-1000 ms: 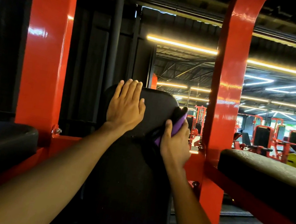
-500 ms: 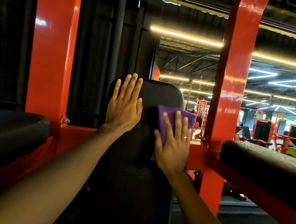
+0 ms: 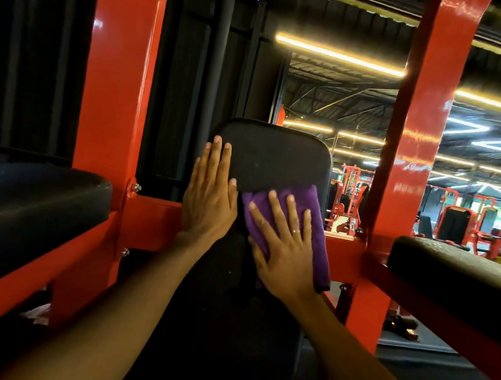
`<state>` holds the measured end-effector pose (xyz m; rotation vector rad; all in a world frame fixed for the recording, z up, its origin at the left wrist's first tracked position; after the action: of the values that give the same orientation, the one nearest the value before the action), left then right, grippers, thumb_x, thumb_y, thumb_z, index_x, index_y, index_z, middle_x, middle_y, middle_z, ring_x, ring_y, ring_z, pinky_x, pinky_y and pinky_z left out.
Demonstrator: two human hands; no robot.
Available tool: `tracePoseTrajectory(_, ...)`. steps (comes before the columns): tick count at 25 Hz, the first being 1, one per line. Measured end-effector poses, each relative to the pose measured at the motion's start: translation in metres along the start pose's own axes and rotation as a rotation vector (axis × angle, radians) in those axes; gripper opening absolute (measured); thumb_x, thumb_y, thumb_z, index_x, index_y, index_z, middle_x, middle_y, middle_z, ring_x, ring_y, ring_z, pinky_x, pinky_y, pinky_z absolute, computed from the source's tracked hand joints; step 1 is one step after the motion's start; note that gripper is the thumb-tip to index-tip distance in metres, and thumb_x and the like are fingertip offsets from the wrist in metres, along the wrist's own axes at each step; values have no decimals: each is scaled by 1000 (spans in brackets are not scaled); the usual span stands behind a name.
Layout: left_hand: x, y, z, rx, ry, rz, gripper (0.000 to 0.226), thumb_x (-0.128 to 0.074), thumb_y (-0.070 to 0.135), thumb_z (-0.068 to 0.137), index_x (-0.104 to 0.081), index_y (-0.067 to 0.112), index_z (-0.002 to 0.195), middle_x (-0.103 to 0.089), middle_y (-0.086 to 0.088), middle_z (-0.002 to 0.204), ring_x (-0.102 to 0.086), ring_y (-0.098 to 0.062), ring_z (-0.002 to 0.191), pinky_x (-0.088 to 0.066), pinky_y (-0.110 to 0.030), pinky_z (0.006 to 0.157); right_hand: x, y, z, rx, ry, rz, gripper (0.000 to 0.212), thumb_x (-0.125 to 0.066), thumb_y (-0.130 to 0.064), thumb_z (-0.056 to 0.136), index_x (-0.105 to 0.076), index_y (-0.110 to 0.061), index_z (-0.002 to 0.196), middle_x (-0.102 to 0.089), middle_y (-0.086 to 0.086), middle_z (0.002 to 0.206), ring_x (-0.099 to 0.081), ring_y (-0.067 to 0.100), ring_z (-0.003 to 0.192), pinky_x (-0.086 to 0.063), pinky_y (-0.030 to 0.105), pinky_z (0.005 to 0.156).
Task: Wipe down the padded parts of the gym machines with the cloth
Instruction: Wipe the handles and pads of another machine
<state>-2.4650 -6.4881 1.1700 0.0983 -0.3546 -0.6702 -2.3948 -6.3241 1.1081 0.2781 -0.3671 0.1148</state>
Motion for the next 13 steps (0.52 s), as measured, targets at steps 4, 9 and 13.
tracePoseTrajectory(4, -1, -3, -5, -13, 20, -7, 65, -28, 30, 104, -3, 14, 162, 3, -8, 170, 5, -20, 157, -5, -40, 128, 15, 28, 40, -273, 136, 95, 59, -42, -34, 99, -37, -31, 158, -18, 2, 171, -4, 28, 159, -7, 58, 126)
tracePoseTrajectory(9, -5, -7, -4, -51, 45, -46, 67, -26, 31, 101, -10, 11, 162, -4, -10, 170, 0, -22, 158, -12, -44, 128, 15, 12, 127, -393, 175, 126, 56, -38, -43, 102, -38, -31, 157, -22, -1, 169, -2, 29, 159, 4, 54, 127)
tracePoseTrajectory(13, -4, -6, -5, -37, 49, -75, 65, -24, 33, 102, -10, 11, 162, -3, -9, 170, -2, -22, 157, -14, -44, 128, 0, -18, 30, -112, 70, 124, 60, -46, -40, 102, -31, -30, 160, -18, -2, 171, -3, 22, 159, -3, 54, 127)
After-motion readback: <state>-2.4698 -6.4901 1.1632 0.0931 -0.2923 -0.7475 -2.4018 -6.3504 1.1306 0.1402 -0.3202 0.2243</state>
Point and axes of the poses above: each hand's wrist, its own z-axis towards the middle knuckle, its own x-axis out of the back of the hand, y = z × x, the point moved 2 cm from there along z, towards the middle knuckle
